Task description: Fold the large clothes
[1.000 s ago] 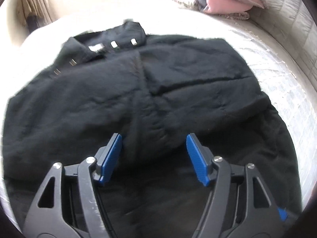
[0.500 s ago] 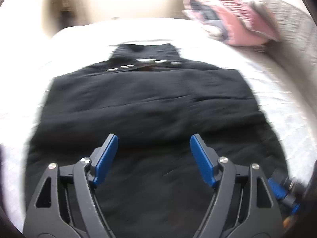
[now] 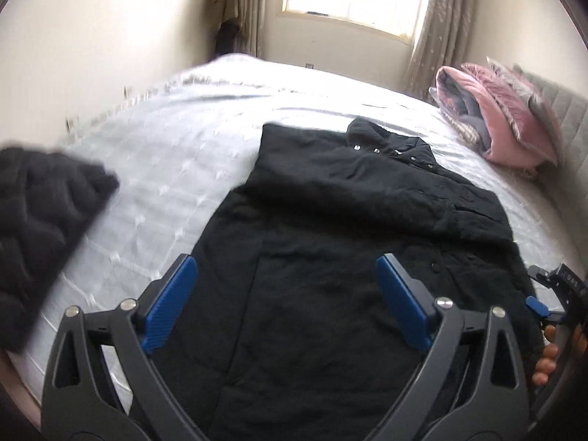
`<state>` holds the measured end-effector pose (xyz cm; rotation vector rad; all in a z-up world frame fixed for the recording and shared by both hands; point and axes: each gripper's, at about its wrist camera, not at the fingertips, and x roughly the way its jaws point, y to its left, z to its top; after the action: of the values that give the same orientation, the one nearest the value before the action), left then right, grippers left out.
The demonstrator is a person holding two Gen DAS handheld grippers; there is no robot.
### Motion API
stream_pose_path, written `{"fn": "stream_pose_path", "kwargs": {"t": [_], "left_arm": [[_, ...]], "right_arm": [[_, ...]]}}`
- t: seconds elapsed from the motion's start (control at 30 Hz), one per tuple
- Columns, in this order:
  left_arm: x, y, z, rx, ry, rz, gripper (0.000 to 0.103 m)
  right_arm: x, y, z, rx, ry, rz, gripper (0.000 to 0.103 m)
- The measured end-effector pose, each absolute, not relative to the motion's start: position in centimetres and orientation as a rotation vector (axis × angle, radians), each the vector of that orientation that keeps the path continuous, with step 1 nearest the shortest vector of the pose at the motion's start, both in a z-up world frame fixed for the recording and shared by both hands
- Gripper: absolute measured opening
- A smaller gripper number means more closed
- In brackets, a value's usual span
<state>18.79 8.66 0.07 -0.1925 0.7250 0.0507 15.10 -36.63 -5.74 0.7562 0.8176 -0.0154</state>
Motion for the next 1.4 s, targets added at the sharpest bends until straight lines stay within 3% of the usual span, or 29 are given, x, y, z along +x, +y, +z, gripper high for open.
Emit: {"fn": "stream_pose_path", "kwargs": {"t": [0.2,0.47,0.63,0.73,1.0,1.23,1.4], "left_arm": [[16.6,10.8,-1.4,-0.104,0.777,0.068,0.098],[11.9,15.0,-0.3,-0.128,0.772,0.123,0.098],[8.4,15.4,1.0,-0.07,0.727,0.151,0.098],[6.5,14.4,1.8,-0.014,0.689,0.127,0.098],[2.9,15.5,2.6,-0.035,0.66,0.076,0.098],[1.8,20.4,0.4,-0.272,0.752,0.044,0.098],[1.8,20.9,-2.0,-0.204,0.848,0.024,0.089]], "right_arm": [[14.5,-36.8,-4.0,0.657,0.756,-0.058,0.082],[11.4,-34.9,0.6,0.304,0.621,-0.179,0.088],[5.4,-32.3,2.0,0.207,0.576,-0.122,0.091],[2.2,-30.6,2.6,0.183,0.589,-0.043,0.103],[-6.5,-30.4,4.8,0.103,0.538,-0.034,0.103],[-10.8,-37.5,3.3,0.286,0.557,-0.104,0.103],[-12.6,-43.6,0.1,0.51,0.612,-0.082,0.103]]}}
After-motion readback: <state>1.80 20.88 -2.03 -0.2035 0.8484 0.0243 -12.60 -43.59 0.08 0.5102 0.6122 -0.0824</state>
